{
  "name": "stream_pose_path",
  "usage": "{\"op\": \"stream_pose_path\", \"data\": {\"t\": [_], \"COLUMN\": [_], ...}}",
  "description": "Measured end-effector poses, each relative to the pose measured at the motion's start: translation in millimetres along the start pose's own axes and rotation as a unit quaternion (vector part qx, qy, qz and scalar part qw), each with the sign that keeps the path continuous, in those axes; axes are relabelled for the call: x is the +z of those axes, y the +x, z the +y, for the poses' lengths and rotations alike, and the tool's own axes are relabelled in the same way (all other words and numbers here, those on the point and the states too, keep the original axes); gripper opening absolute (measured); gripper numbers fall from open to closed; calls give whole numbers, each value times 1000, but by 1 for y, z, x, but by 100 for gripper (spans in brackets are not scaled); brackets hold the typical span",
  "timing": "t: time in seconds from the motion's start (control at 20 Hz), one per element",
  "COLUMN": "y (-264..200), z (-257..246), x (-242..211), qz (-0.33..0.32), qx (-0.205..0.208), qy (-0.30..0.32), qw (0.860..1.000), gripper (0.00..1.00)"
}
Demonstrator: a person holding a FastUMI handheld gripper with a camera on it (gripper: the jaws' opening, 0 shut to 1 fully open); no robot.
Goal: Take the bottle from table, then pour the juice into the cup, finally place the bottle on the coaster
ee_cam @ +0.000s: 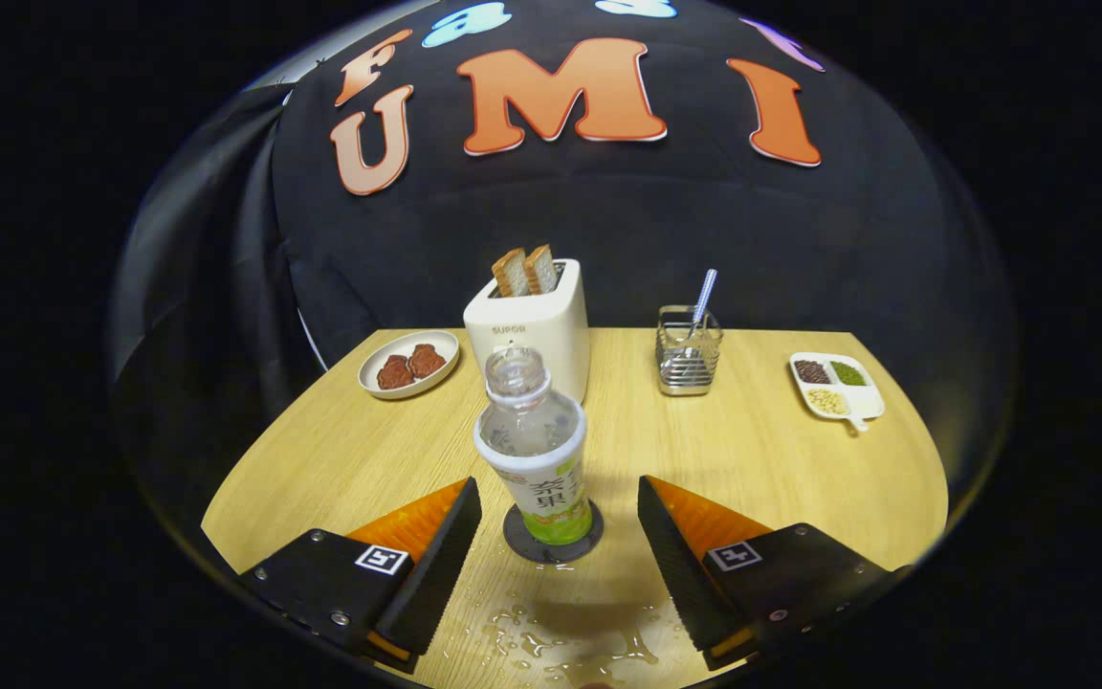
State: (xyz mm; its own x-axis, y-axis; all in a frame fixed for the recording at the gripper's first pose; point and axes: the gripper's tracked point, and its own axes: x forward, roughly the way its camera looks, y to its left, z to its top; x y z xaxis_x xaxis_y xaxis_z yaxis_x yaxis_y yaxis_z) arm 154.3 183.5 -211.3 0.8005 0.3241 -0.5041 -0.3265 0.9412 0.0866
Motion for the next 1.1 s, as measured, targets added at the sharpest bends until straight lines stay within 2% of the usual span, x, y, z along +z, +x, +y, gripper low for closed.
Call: {"op": "stream_pose_path", "data": {"t": [0.3,0.5,0.75,0.9,1.1], "y": [-95,-148,-206,-226,-236], "z": [-37,-63,-86,-82,-80], "x": [70,103,139,144,134], "qz": [-74,-125,-185,-215,-223], "qx": [-55,-91,-132,-128,-137], "qy": [10,29,11,26,14], "qw": [996,988,974,968,965], "gripper": [97,97,97,97,97]}}
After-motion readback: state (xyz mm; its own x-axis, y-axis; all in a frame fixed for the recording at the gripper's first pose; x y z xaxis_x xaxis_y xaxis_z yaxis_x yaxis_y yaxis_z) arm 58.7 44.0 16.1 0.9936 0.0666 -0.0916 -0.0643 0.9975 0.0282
